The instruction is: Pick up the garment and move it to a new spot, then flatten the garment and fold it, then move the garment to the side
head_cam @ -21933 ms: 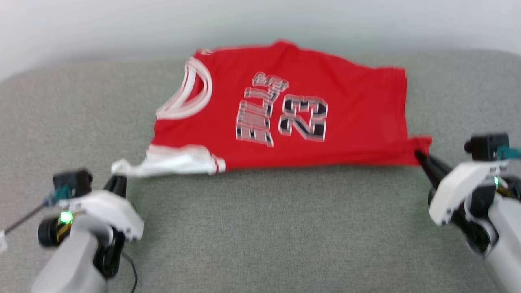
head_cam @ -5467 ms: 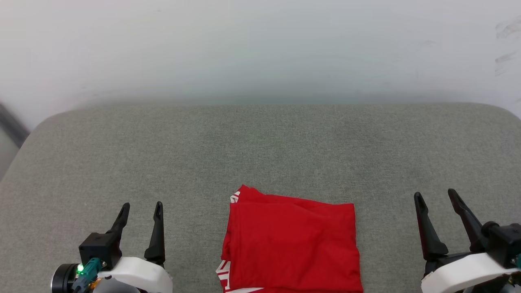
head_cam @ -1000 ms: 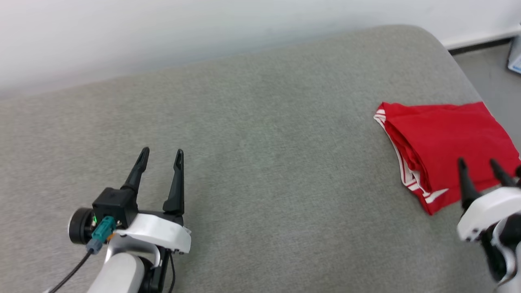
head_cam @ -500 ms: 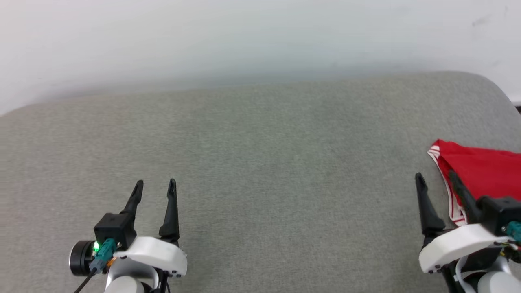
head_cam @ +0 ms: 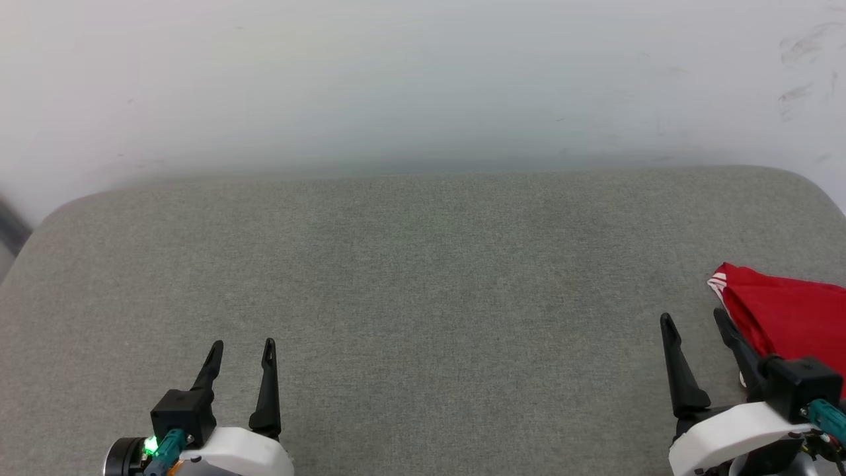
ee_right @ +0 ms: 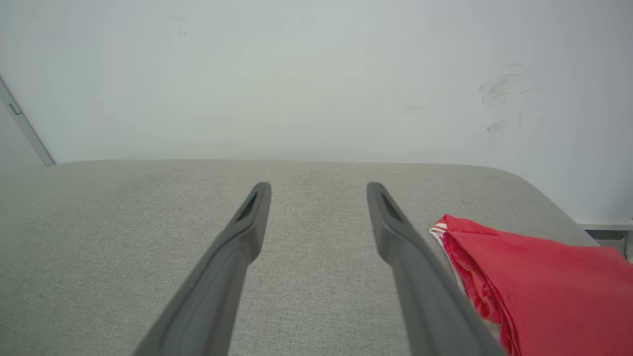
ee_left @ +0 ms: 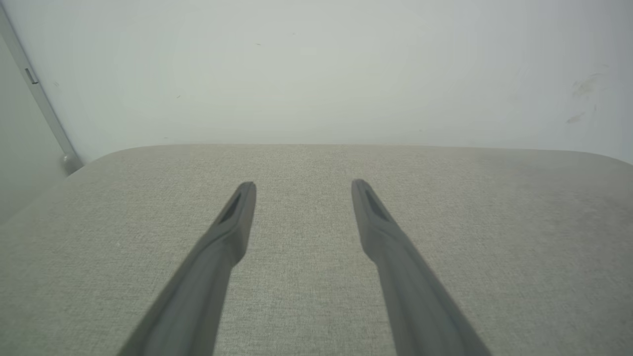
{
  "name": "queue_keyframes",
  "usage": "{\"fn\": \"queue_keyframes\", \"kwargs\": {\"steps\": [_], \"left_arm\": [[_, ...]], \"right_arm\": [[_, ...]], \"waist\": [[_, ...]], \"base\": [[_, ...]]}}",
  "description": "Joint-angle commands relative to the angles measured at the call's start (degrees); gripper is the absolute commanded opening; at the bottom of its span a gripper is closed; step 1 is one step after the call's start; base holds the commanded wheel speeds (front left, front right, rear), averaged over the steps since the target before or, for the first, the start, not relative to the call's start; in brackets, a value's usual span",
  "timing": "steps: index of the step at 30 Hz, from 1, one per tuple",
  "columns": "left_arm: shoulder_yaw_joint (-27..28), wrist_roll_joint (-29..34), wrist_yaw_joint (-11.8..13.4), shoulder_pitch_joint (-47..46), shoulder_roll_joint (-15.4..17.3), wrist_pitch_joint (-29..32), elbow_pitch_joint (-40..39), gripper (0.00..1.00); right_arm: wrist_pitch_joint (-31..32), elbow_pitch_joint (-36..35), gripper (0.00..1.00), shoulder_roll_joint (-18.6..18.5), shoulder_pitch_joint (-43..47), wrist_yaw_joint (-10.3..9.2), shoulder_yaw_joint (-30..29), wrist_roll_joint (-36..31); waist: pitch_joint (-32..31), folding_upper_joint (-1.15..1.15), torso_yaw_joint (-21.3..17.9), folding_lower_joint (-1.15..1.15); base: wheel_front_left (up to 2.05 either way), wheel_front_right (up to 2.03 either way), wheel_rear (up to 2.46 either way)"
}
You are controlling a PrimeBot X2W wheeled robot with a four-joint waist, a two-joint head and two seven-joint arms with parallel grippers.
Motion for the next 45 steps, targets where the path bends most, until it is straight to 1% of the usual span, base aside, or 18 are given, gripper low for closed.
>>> {"fn": "queue_keyframes", "kwargs": {"steps": [1,10,21,22,25,33,45], "left_arm": [[0.1,0.5,0.3,0.6,0.2,-0.4,-0.1,1.00],[0.2,0.9,-0.4,1.1,0.2,-0.4,0.1,1.00],[0.9,0.3,-0.6,1.3,-0.1,-0.4,-0.1,1.00],[0.8,0.3,-0.6,0.8,-0.2,0.0,-0.1,0.00],[1.1,-0.8,-0.9,0.9,-0.6,0.4,0.4,0.00],[3.4,-8.7,-2.7,0.2,-2.0,2.8,0.7,0.00],[6.5,-18.8,-5.1,-0.8,-3.7,5.8,1.2,0.00]], "right_arm": [[0.0,-0.2,1.00,0.3,0.7,-0.04,0.5,0.1],[-0.2,0.7,1.00,0.3,0.3,-0.04,0.8,0.6],[-0.7,1.5,1.00,0.3,-0.7,-0.04,1.0,0.9],[-0.5,1.4,0.00,0.0,-0.2,0.00,1.0,0.7],[-0.5,2.3,0.00,0.0,-0.2,0.00,1.0,1.8],[0.5,3.9,0.00,0.1,-1.3,0.00,0.4,11.8],[1.7,5.8,0.00,0.1,-2.7,-0.01,-0.4,24.2]], "waist": [[-0.1,0.00,0.1,0.01],[-0.2,0.00,0.4,0.01],[0.1,0.00,-0.1,0.01],[0.1,0.00,-0.1,0.01],[0.1,0.00,-0.1,0.01],[0.2,0.00,0.0,0.01],[0.4,0.00,0.1,0.01]], "base": [[0.00,0.00,0.00],[0.00,0.00,0.00],[0.00,0.00,0.00],[0.00,0.00,0.00],[0.00,0.00,0.00],[0.00,0.00,0.00],[0.00,0.00,0.00]]}}
